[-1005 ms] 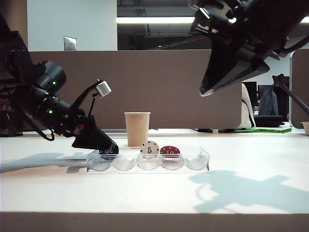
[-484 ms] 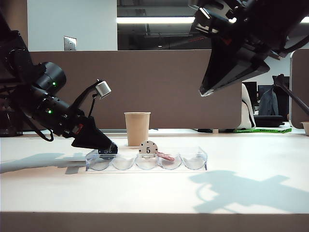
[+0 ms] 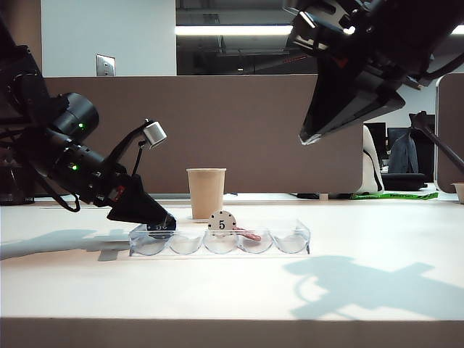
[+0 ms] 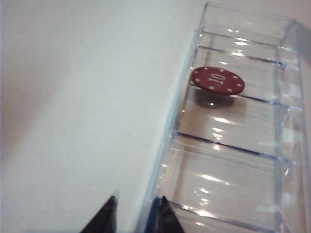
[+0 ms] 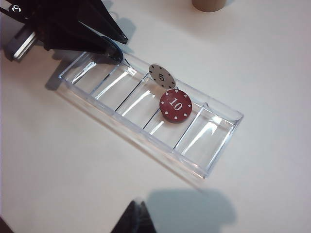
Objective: Pick up the chip with the greater value and put it into the paper cup.
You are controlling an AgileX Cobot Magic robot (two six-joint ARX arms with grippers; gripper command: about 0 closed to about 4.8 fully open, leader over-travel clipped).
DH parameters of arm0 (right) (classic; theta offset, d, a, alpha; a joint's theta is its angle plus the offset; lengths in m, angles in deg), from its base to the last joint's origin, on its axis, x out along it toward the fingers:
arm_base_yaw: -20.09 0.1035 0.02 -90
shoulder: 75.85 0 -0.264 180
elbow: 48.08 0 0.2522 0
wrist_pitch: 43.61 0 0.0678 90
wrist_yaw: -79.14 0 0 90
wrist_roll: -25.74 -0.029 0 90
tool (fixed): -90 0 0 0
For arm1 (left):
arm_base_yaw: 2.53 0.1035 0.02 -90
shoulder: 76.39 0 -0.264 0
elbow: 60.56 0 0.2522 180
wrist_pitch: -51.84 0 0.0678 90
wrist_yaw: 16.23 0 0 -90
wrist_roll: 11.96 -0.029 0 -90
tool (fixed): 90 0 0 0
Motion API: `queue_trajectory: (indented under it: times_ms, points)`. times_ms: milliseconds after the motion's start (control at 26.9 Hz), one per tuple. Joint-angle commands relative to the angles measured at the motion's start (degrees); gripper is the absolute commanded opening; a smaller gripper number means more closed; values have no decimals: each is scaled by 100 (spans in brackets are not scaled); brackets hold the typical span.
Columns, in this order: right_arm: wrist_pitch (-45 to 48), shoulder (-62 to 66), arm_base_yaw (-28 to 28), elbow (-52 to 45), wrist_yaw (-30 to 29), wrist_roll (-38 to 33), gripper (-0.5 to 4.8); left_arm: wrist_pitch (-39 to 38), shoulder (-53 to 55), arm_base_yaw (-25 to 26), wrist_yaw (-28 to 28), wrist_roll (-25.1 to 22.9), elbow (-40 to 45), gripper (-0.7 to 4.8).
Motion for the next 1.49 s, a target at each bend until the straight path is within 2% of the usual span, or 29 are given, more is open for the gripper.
queue_trajectory:
  times_ms: [37,149,707,781,819,1116,1191,1488]
  points:
    - [87,-17,11,22,-11,2,-5,-92,-9,0,-24,9,2,115]
    - [87,-17,11,22,-11,2,-6,-90,-24,0,116,9,2,115]
    - [26,-17,13,22,-11,0,-5,-77,-153,0,114,114,2,114]
    - [-4,-17,13,22,-13,0,-5,-77,-153,0,114,114,2,96]
    - [-50,-17,13,22,-11,0,-5,-77,-153,0,114,129,2,53]
    - [-85,-17,13,22,-11,2,-5,-79,-160,0,122,243,2,46]
    - [-81,-17,13,22,-11,2,-5,-72,-177,0,225,245,2,14]
    - [-81,-17,13,22,-11,2,-6,-77,-190,0,278,374,2,-5]
